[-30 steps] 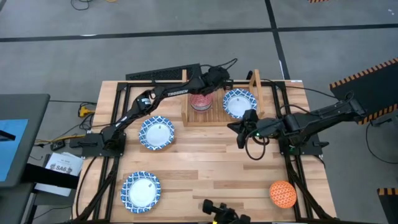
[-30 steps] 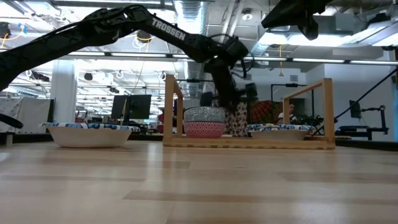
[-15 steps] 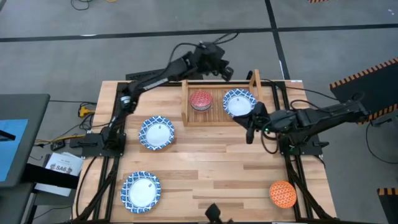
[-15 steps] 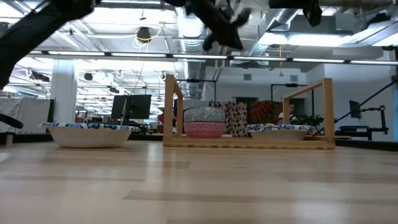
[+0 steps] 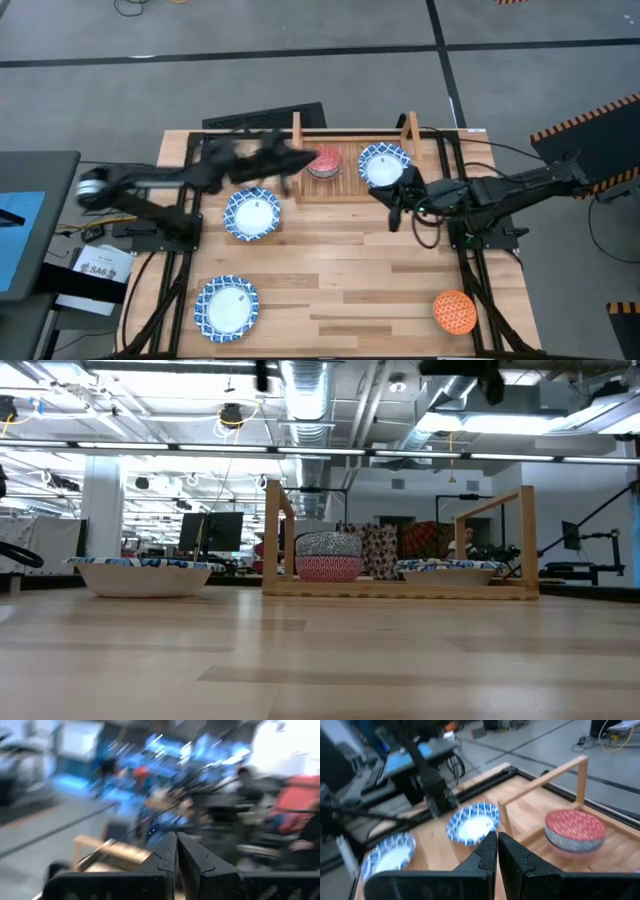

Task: Place and stack bowls onto a shelf
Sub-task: Stack the red small bowl into the dark blue small bowl on the shelf

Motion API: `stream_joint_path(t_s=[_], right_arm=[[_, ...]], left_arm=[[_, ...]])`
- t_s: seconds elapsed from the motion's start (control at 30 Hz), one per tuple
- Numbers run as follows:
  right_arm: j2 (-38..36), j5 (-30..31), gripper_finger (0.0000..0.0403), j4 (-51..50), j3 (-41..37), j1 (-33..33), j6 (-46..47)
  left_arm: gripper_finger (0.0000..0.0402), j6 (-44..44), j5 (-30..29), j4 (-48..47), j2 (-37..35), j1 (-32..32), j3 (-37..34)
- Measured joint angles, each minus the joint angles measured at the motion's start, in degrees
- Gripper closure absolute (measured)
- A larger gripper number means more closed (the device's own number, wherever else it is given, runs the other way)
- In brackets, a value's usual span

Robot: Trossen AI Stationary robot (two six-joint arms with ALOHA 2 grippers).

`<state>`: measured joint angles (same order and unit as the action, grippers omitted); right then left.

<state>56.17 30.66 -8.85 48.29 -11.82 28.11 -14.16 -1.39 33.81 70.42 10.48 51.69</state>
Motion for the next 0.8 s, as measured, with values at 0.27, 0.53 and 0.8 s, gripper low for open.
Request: stream_joint_path(t_s=[0.27, 0.53, 0.8], right_arm=[[16.24, 1.74, 0.0364, 17.62, -0.02, 8.81, 7.78], [33.16, 1.65, 0.0384, 32.52, -0.04, 17.30, 15.17], [41.44, 1.59, 0.0384, 32.66, 3.79, 18.98, 17.54]], left_arm=[[0.0401, -3.48, 3.35, 1.53, -27.21, -3.59, -19.68], [0.0401, -3.06, -2.47, -11.01, -41.98, -5.79, -22.01], [0.0401, -3.51, -3.19, -12.09, -46.80, -5.79, -22.01]])
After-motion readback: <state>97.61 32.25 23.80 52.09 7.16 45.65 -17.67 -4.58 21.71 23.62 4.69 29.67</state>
